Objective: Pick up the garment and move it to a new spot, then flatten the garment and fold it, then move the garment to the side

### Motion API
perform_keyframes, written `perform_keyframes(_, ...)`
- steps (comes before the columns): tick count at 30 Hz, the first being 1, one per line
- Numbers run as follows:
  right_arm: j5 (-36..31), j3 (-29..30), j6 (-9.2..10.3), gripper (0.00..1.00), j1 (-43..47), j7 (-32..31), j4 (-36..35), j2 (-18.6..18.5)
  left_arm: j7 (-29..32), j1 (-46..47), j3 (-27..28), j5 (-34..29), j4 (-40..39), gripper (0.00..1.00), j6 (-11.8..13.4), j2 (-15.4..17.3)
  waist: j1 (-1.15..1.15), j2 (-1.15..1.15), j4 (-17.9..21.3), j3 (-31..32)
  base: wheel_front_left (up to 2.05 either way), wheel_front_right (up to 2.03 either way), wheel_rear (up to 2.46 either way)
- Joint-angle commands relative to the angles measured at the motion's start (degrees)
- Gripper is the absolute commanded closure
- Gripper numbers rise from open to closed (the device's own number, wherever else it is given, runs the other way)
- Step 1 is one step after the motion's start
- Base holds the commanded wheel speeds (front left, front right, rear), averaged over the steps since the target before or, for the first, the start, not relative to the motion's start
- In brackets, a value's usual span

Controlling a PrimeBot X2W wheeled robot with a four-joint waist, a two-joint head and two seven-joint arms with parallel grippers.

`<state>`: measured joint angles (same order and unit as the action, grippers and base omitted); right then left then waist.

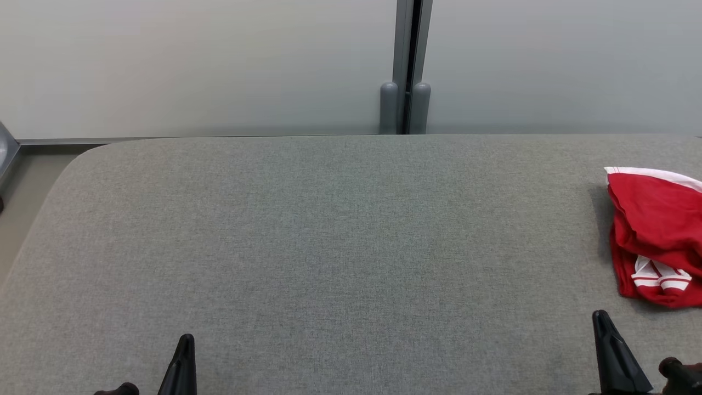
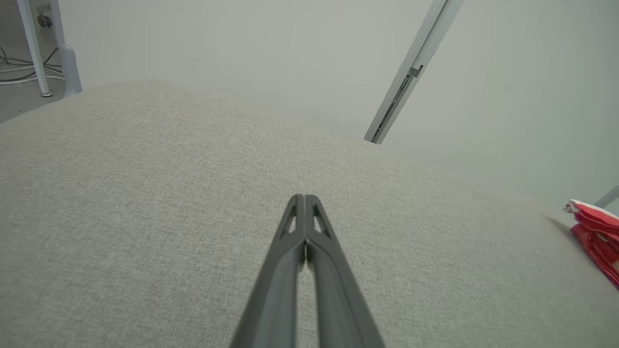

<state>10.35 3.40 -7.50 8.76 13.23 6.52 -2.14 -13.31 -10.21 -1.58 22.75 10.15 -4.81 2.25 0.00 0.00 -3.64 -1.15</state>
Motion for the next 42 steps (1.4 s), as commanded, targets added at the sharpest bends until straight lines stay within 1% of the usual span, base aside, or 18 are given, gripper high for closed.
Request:
perform_keyframes(1,2.77,0.17,0.0,1.0,-1.37,-0.46,-0.55,-0.65,0.43,1.73,0.44,2.4,-0.63,1.0,-0.29,0.38,0.0,0.0,0.05,0.02,0.0,0.0,0.0)
perform_keyframes(13,16.31,0.17,0.0,1.0,-3.74,-3.28,0.8,-1.11,3.32,4.35,1.33,13.86,0.31,1.0,-0.74,0.77,0.0,0.0,0.42,0.12,0.0,0.0,0.0)
perform_keyframes(29,31.52,0.35,0.0,1.0,-6.34,-6.58,2.24,-1.46,6.72,7.2,2.47,26.76,0.98,1.0,-1.21,1.09,0.0,0.0,0.91,0.25,0.0,0.0,0.0)
perform_keyframes(30,33.2,0.39,0.0,1.0,-6.64,-6.95,2.38,-1.49,7.11,7.47,2.6,28.17,1.06,1.0,-1.24,1.12,0.0,0.0,0.97,0.26,0.0,0.0,0.0)
perform_keyframes(41,42.02,0.6,0.0,1.0,-8.12,-8.97,3.26,-1.61,9.17,9.18,3.38,35.64,1.53,1.0,-1.52,1.25,0.0,0.0,1.31,0.35,0.0,0.0,0.0)
perform_keyframes(42,42.02,0.6,0.0,1.0,-8.12,-8.97,3.26,-1.61,9.17,9.18,3.38,35.64,1.53,1.0,-1.52,1.25,0.0,0.0,1.31,0.35,0.0,0.0,0.0)
